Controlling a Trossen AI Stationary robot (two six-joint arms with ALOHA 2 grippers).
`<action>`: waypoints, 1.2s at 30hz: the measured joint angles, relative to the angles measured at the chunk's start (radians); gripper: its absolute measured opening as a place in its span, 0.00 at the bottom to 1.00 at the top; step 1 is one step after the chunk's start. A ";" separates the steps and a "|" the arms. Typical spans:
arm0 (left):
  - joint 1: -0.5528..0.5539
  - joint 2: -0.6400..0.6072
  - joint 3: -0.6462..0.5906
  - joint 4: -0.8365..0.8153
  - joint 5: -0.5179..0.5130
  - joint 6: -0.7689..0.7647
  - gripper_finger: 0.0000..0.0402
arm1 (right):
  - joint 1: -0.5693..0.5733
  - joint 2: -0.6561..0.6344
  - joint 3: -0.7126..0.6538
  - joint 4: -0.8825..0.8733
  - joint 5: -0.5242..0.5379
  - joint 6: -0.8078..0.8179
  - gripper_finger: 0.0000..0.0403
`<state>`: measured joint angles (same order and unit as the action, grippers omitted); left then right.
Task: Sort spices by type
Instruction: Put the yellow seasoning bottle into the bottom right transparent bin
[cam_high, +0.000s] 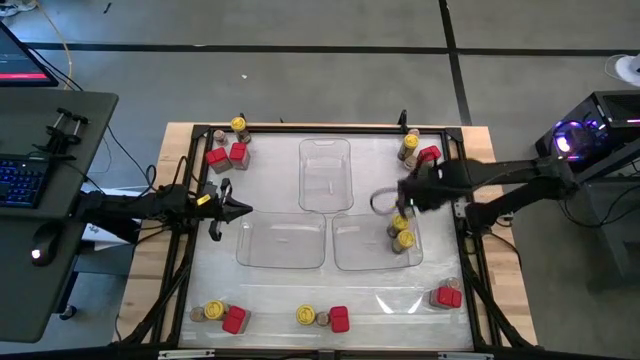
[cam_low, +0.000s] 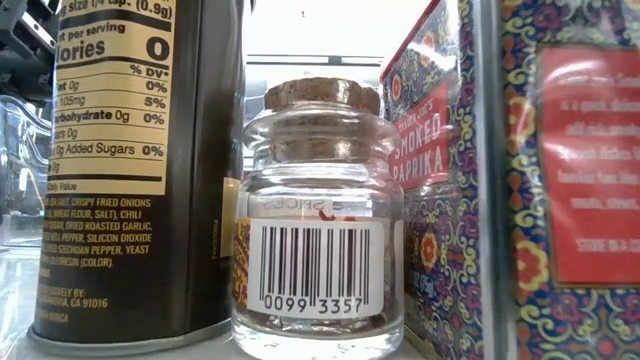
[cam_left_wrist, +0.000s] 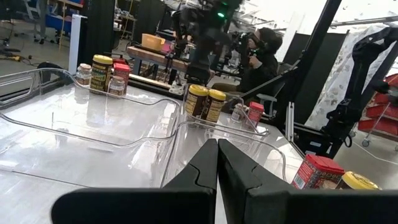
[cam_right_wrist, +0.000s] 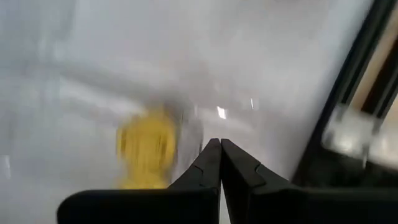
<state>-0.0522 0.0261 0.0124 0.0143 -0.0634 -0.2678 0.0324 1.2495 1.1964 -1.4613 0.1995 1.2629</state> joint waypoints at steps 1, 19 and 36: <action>0.000 0.000 0.000 0.000 0.000 0.000 0.00 | -0.050 -0.006 -0.001 0.015 0.041 -0.015 0.00; 0.000 0.000 0.000 0.000 0.000 0.000 0.00 | -0.844 0.163 -0.001 0.483 0.024 -0.591 0.40; 0.000 0.000 0.000 0.000 0.000 0.000 0.00 | -0.977 0.300 -0.001 0.565 -0.126 -0.841 0.76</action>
<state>-0.0523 0.0257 0.0124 0.0143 -0.0635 -0.2679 -0.9449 1.5494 1.1957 -0.8963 0.0737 0.4216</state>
